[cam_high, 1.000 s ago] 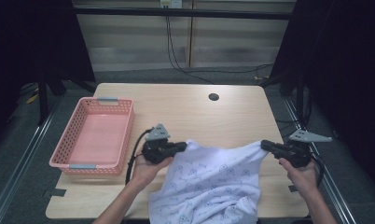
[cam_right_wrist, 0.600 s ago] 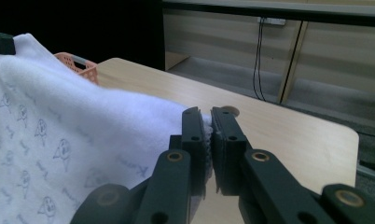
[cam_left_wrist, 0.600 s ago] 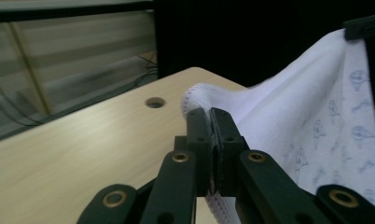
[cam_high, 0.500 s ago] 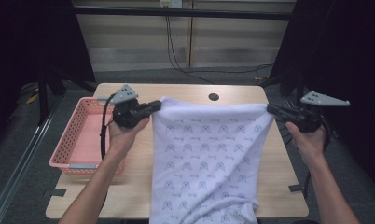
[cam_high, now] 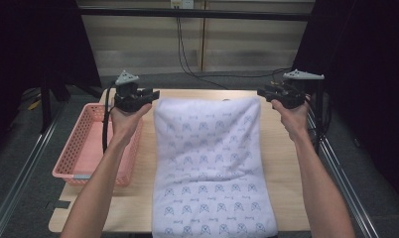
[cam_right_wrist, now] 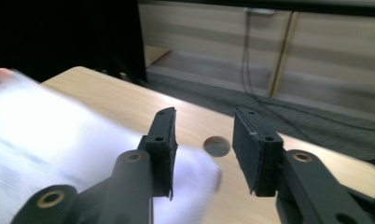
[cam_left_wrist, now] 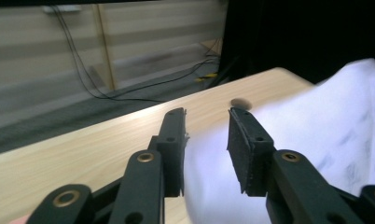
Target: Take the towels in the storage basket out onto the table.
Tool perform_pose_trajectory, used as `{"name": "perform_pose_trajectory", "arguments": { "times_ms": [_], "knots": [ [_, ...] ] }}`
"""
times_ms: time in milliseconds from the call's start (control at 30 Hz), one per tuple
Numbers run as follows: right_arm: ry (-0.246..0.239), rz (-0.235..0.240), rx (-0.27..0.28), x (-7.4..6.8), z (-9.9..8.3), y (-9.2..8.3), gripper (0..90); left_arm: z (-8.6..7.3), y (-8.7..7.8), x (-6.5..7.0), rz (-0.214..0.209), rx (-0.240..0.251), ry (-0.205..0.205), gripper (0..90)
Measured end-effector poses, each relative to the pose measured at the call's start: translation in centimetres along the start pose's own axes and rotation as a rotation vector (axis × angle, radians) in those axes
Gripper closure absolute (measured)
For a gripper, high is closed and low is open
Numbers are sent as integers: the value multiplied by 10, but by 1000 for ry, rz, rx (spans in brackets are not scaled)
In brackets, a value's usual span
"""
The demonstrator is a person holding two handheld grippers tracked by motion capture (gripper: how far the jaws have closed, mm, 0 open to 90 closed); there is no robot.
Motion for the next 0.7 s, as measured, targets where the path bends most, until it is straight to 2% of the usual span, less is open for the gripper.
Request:
{"name": "perform_pose_trajectory", "arguments": {
  "times_ms": [33, 67, 133, 200, 267, 333, 400, 467, 533, 567, 600, 633, 667, 700],
  "knots": [
    [-3, 6, -1, -1, -3, 0, 598, -4, 1, 2, -25, -18, -11, 648],
    [-19, 15, -13, -4, -8, -1, 598, -8, 2, 5, -30, -17, -9, 629],
    [-37, 41, -39, -11, -19, -4, 582, -15, 2, 17, -72, -34, 9, 645],
    [-43, 68, -56, -19, -29, -11, 584, -20, 0, 26, -102, -22, 1, 640],
    [-53, 78, -66, -28, -41, -20, 580, -29, -4, 36, -125, -37, 13, 641],
    [-57, 105, -75, -38, -55, -31, 579, -41, -9, 46, -122, -63, 31, 648],
    [-64, 146, -91, -50, -71, -41, 580, -55, -16, 59, -180, -85, 39, 651],
    [-64, 186, -116, -62, -90, -50, 588, -73, -22, 71, -208, -119, 56, 671],
    [-76, 210, -146, -73, -109, -55, 597, -93, -26, 80, -229, -148, 51, 676],
    [-56, 232, -150, -78, -118, -56, 597, -107, -28, 85, -249, -176, 48, 676],
    [-46, 249, -173, -85, -132, -55, 597, -118, -29, 86, -247, -194, 47, 675],
    [-46, 249, -173, -85, -132, -55, 597, -118, -29, 86, -247, -194, 47, 674],
    [-55, 260, -205, -92, -143, -53, 597, -127, -30, 86, -253, -201, 30, 674],
    [-58, 272, -237, -100, -159, -49, 595, -144, -31, 84, -255, -226, 6, 675]
  ]
}}
Point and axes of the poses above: each handheld gripper's, and its own axes: y roughly forward along the jaws, z roughly out of its top, x roughly to its right, the point moved 5 cm from there along y, roughly forward along the jaws, and after that the axes turned 11 degrees about -y, right-handed, at the moved point
